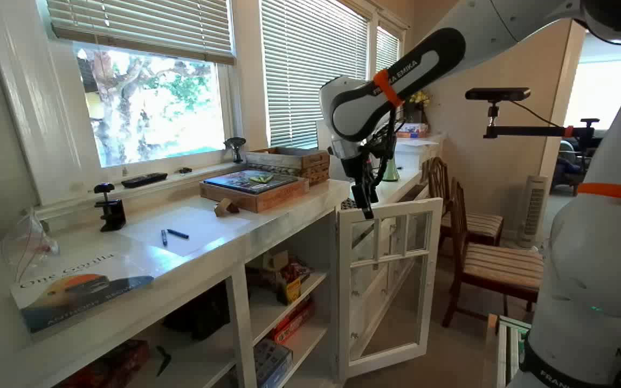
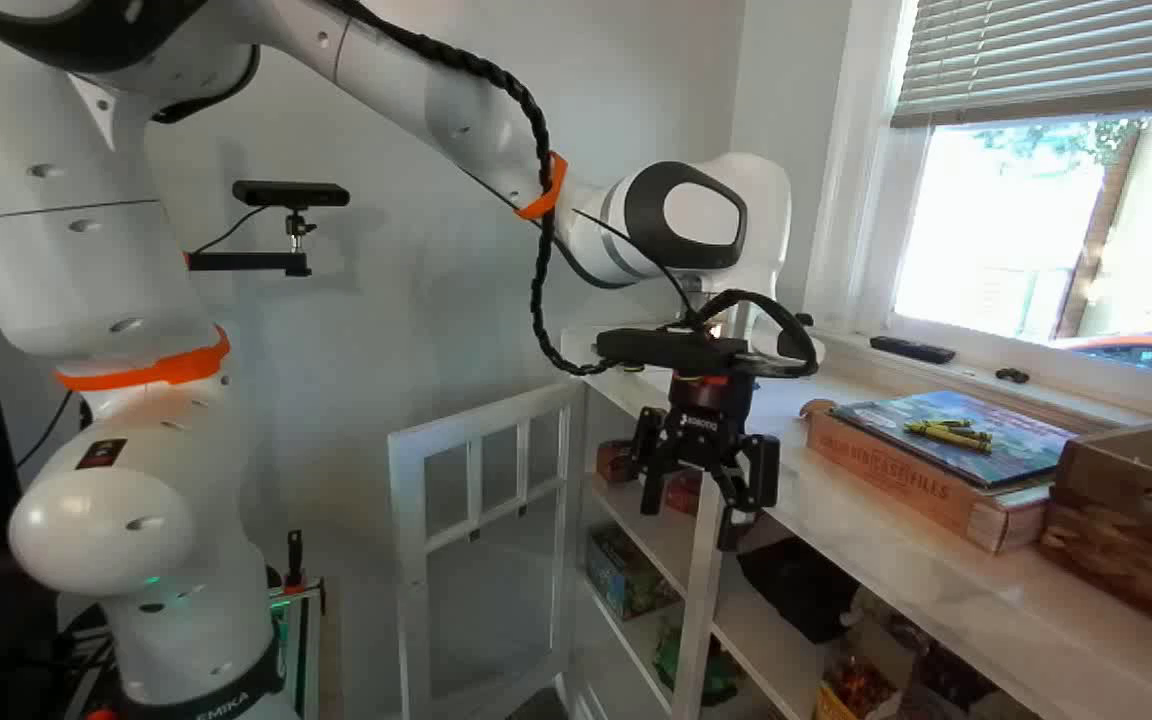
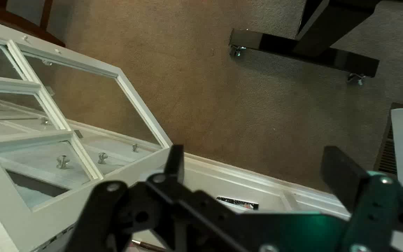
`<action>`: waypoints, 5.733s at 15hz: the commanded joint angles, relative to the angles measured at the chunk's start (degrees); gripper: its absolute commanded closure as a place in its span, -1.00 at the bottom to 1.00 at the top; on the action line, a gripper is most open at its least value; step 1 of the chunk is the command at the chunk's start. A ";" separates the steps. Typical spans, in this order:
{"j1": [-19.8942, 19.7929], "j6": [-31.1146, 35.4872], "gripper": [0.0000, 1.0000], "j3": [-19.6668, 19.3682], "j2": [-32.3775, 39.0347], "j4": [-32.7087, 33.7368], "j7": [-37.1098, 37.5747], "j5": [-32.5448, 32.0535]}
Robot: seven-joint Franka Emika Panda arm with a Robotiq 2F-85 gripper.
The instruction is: Put the crayons on the book on the countertop
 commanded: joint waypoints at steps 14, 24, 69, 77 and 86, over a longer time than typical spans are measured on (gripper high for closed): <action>-1.23 -1.20 -1.00 -0.83 11.74 13.05 21.08 8.64; -2.56 19.20 -1.00 -2.30 14.51 18.40 27.31 18.63; -0.24 21.07 -1.00 -3.11 33.71 45.51 37.66 17.86; 0.21 21.38 -1.00 -3.79 39.84 51.47 37.15 15.14; 0.20 20.23 -1.00 -3.72 42.82 55.92 39.42 16.15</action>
